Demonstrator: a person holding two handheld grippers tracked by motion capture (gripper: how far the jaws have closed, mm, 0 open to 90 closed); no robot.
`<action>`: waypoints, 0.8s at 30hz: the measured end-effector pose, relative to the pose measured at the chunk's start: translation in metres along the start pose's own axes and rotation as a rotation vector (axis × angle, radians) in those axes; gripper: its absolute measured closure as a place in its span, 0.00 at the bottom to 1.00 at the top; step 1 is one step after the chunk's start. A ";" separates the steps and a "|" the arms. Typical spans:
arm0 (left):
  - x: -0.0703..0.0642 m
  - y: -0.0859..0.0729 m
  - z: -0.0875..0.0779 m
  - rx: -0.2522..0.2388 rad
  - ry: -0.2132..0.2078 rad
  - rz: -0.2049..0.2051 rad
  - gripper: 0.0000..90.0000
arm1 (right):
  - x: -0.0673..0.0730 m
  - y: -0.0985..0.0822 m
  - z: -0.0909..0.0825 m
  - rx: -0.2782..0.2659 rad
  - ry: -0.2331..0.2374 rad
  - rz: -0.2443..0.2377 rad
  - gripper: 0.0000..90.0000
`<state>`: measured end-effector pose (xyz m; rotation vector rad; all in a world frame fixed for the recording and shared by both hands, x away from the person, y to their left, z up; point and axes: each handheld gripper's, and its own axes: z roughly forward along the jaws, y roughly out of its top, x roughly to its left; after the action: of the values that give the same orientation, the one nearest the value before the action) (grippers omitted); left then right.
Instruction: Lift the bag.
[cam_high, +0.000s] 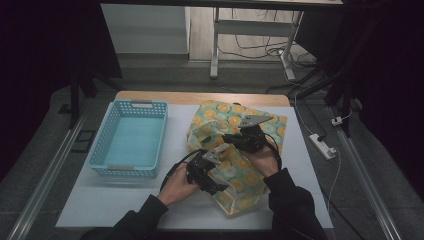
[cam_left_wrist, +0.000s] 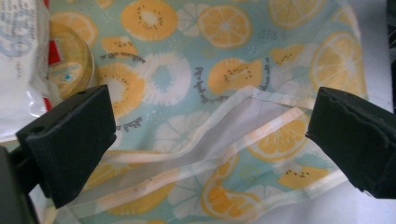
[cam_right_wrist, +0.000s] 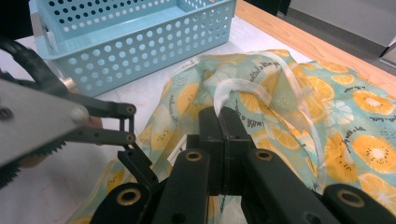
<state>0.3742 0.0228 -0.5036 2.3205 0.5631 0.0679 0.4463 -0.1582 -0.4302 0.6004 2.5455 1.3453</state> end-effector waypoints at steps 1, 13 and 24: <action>0.000 0.000 0.002 0.004 0.002 -0.001 0.02 | 0.000 0.000 0.000 -0.001 0.000 0.000 1.00; 0.006 -0.007 0.018 0.048 0.035 0.005 0.03 | 0.001 0.000 0.002 0.004 0.002 0.001 1.00; 0.008 -0.012 0.030 0.088 0.073 0.017 0.06 | 0.000 -0.001 0.002 0.009 0.004 -0.002 1.00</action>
<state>0.3838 0.0137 -0.5345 2.4167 0.5936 0.1388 0.4464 -0.1568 -0.4319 0.5972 2.5556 1.3370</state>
